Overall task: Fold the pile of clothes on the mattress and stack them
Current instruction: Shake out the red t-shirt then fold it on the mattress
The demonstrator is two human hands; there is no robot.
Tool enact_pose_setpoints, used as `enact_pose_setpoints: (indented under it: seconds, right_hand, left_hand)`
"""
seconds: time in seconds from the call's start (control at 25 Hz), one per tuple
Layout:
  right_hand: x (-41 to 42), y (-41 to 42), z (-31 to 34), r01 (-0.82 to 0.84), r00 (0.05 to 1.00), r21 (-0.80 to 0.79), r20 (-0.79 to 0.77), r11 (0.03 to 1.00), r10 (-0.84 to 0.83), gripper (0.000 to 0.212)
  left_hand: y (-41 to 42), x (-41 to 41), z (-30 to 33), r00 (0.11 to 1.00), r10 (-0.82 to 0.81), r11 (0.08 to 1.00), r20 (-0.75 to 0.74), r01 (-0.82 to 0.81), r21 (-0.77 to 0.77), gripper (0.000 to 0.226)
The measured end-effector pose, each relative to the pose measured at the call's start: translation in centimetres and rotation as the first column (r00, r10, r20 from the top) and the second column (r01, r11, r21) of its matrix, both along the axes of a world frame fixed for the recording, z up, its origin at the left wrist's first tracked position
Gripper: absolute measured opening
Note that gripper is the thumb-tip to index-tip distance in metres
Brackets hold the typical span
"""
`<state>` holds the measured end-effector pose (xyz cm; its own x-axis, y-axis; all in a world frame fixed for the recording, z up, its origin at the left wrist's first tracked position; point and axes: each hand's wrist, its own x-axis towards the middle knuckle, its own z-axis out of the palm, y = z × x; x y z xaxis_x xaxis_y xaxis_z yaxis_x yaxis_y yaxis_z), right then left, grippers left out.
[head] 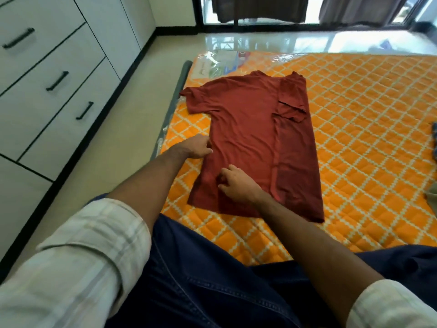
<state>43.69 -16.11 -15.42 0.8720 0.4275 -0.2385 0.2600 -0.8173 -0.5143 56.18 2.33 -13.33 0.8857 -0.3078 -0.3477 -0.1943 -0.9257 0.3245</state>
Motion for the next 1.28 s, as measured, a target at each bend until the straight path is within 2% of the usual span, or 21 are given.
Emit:
enact_pose_setpoints:
  seconds: [0.08, 0.16, 0.28, 0.4, 0.52, 0.56, 0.64, 0.68, 0.72, 0.8, 0.92, 1.12, 1.28]
  right_hand:
    - [0.2, 2.2, -0.4, 0.023, 1.0, 0.046, -0.018, 0.999, -0.022, 0.032]
    - [0.1, 4.0, -0.1, 0.056, 0.998, 0.096, -0.01, 0.994, -0.055, 0.04]
    - [-0.3, 5.8, -0.4, 0.093, 0.995, 0.095, -0.048, 0.991, -0.089, 0.046]
    - [-0.2, 7.1, -0.2, 0.144, 0.99, -0.023, -0.009, 0.989, -0.144, 0.044]
    - [0.5, 8.1, 0.7, 0.254, 0.967, -0.061, -0.013, 0.965, -0.255, 0.034]
    - [0.6, 8.3, 0.9, 0.3, 0.953, -0.067, -0.02, 0.952, -0.302, 0.028]
    - [0.7, 8.4, 1.3, 0.419, 0.906, -0.025, -0.058, 0.908, -0.419, 0.018]
    - [0.6, 8.2, 1.4, 0.474, 0.878, 0.017, -0.084, 0.881, -0.471, 0.018]
    - [0.4, 8.0, 1.3, 0.515, 0.855, 0.066, -0.113, 0.855, -0.506, 0.022]
    - [0.0, 7.7, 1.3, 0.557, 0.829, 0.174, -0.174, 0.812, -0.531, 0.038]
    - [0.0, 6.9, 1.2, 0.537, 0.839, 0.267, -0.264, 0.8, -0.475, 0.057]
    - [0.5, 5.4, 1.9, 0.462, 0.869, 0.325, -0.351, 0.825, -0.348, 0.061]
    - [0.2, 4.2, 2.2, 0.405, 0.884, 0.371, -0.391, 0.836, -0.256, 0.063]
  left_hand:
    - [0.6, 1.3, -1.2, 0.993, 0.114, 0.989, 0.002, -0.114, -0.09, 0.04]
    - [1.0, 2.5, -2.3, 0.979, 0.204, 0.946, -0.03, -0.205, -0.251, 0.047]
    - [0.5, 4.1, -2.6, 0.937, 0.305, 0.785, -0.172, -0.35, -0.512, 0.049]
    - [-0.8, 6.1, -2.4, 0.902, 0.294, 0.635, -0.317, -0.432, -0.64, 0.046]
    - [-1.5, 7.9, -3.8, 0.857, 0.393, 0.548, -0.334, -0.51, -0.663, 0.046]
    - [-1.7, 8.4, -4.1, 0.833, 0.426, 0.485, -0.352, -0.539, -0.688, 0.043]
    - [-2.0, 9.1, -3.6, 0.758, 0.445, 0.278, -0.477, -0.623, -0.731, 0.038]
    - [-2.2, 9.4, -3.4, 0.725, 0.432, 0.193, -0.536, -0.655, -0.731, 0.04]
    - [-2.2, 9.7, -3.3, 0.701, 0.424, 0.147, -0.573, -0.678, -0.72, 0.042]
    - [-2.2, 10.2, -3.3, 0.722, 0.411, 0.167, -0.556, -0.659, -0.733, 0.046]
    - [-2.4, 11.3, -3.5, 0.803, 0.357, 0.277, -0.477, -0.579, -0.767, 0.05]
    - [-3.1, 13.7, -4.7, 0.82, 0.517, 0.421, -0.246, -0.494, -0.761, 0.069]
    - [-3.7, 14.1, -4.3, 0.852, 0.5, 0.507, -0.157, -0.434, -0.745, 0.074]
